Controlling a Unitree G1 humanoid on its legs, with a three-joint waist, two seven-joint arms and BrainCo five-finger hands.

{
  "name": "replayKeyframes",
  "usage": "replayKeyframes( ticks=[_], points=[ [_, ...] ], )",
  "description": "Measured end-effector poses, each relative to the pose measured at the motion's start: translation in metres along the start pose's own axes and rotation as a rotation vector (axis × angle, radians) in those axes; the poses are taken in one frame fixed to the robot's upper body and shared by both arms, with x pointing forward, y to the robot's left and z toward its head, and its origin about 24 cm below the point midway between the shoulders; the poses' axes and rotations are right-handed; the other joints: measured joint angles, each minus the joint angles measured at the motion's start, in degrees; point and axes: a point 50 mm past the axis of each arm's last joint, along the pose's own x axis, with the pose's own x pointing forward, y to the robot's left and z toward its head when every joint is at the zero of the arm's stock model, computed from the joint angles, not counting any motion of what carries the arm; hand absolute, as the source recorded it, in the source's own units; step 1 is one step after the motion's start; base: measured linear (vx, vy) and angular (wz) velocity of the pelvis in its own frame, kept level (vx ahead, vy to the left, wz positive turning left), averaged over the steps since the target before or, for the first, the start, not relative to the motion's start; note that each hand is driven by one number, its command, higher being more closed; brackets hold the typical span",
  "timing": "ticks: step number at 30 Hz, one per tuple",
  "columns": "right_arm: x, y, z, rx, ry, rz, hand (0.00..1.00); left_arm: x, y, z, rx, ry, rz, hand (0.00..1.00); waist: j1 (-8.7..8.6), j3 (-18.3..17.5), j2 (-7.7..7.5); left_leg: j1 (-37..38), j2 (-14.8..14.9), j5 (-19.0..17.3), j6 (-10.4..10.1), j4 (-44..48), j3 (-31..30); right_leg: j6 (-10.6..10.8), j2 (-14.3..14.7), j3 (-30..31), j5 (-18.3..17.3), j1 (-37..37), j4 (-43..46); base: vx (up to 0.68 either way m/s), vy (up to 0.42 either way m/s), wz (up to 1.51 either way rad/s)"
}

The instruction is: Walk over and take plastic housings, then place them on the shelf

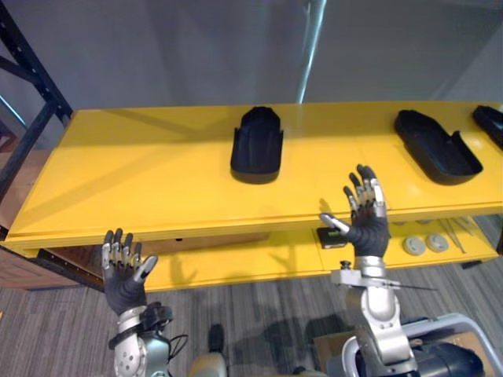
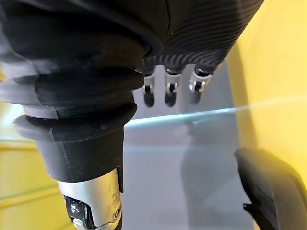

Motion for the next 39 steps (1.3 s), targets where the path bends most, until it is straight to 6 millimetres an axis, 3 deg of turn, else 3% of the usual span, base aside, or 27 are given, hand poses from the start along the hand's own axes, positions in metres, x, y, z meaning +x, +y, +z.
replayKeyframes(
  ticks=[7,12,16,24,29,31,33,36,39],
  points=[
    [-0.005,-0.017,-0.017,-0.013,0.075,-0.020,0.00,0.011,-0.020,-0.003,-0.032,-0.007,-0.038,0.00,-1.20,0.5,1.16,0.8,0.0,0.1,0.0,-0.2,1.0,-0.3,-0.3,2.0,-0.2,-0.5,1.2,-0.04,0.016,-0.10],
    [0.018,-0.007,-0.028,-0.008,0.066,0.032,0.00,0.019,-0.029,-0.007,-0.020,0.003,-0.054,0.00,-1.58,0.8,2.27,-1.2,-0.2,0.8,0.3,-0.2,-1.1,0.1,-0.3,0.3,-0.5,-1.6,2.0,-0.07,0.015,0.19],
    [0.045,0.005,-0.026,-0.006,0.022,0.071,0.00,0.019,-0.029,-0.008,0.027,-0.004,-0.078,0.00,0.77,0.9,2.46,-2.2,-0.5,1.4,0.4,-0.2,-2.9,0.1,-0.3,-1.8,-0.8,-1.2,2.3,-0.02,-0.016,0.30],
    [0.074,0.038,-0.024,-0.004,0.000,0.236,0.00,0.020,-0.024,-0.014,0.072,0.058,-0.092,0.00,3.04,1.6,3.14,-2.3,-1.6,2.2,0.5,-0.2,-6.0,0.3,-1.0,-5.1,-2.3,0.0,4.7,0.02,-0.036,0.22],
    [0.089,0.064,-0.017,0.015,-0.030,0.322,0.00,0.010,0.008,-0.040,0.163,0.212,0.068,0.00,3.76,3.4,3.30,-2.4,-1.8,2.5,0.3,-0.1,-7.8,-0.2,-1.2,-6.6,-4.2,0.1,6.7,-0.02,-0.044,0.17],
    [0.093,0.074,-0.016,0.023,-0.027,0.353,0.00,0.004,0.031,-0.055,0.217,0.285,0.157,0.00,4.06,4.4,3.36,-2.4,-1.7,2.6,0.2,-0.1,-8.5,-0.4,-1.1,-7.2,-4.6,0.1,7.3,-0.03,-0.052,0.12],
    [0.092,0.087,-0.020,0.029,-0.002,0.395,0.00,-0.006,0.057,-0.067,0.271,0.358,0.251,0.00,5.56,4.9,2.99,-2.7,-1.6,2.7,0.1,-0.1,-8.8,-0.6,-1.0,-7.5,-4.9,0.0,7.7,-0.01,-0.059,0.09],
    [0.096,0.104,-0.025,0.024,0.040,0.441,0.00,-0.022,0.075,-0.076,0.312,0.414,0.297,0.00,6.84,5.1,2.98,-3.0,-1.6,2.5,0.4,0.1,-9.1,-0.6,-1.0,-7.7,-5.4,-0.1,8.0,0.00,-0.042,0.08],
    [0.106,0.122,-0.016,0.035,0.017,0.473,0.00,-0.027,0.078,-0.084,0.348,0.448,0.268,0.00,7.24,7.0,3.05,-3.0,-1.4,2.4,0.4,0.1,-9.3,-0.5,-1.0,-7.8,-6.1,-0.3,9.0,-0.04,-0.037,0.04]
  ],
)
